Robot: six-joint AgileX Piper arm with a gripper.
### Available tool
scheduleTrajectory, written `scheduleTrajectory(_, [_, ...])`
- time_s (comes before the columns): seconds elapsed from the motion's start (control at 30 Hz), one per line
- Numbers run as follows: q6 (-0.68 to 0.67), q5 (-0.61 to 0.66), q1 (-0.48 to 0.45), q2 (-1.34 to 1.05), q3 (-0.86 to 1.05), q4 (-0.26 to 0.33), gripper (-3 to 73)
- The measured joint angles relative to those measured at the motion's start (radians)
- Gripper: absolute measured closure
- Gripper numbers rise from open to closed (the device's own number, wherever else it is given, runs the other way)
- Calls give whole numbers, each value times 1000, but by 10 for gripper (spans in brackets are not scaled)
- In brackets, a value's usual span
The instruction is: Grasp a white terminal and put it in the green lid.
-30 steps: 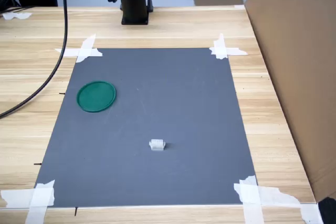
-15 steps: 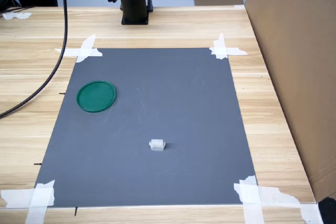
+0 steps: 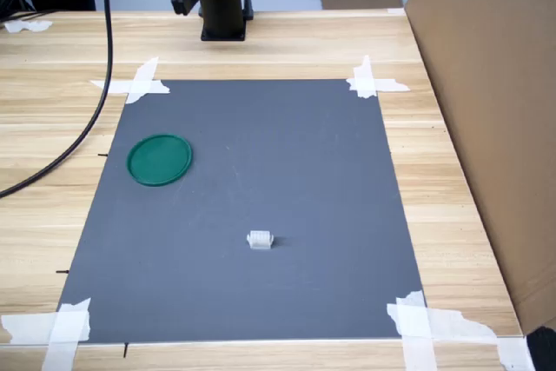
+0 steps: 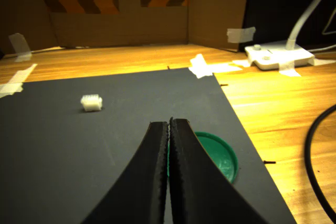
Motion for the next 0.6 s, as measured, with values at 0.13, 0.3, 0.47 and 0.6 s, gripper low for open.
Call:
scheduleTrajectory(0.13, [0, -38, 0, 49, 0, 0, 722])
scheduleTrajectory(0.3, [0, -32, 0, 102, -4, 0, 722])
scheduleTrajectory(0.47, [-3, 62, 0, 231, -125, 0, 722])
scheduleTrajectory(0.6, [-67, 92, 0, 375, -243, -3, 722])
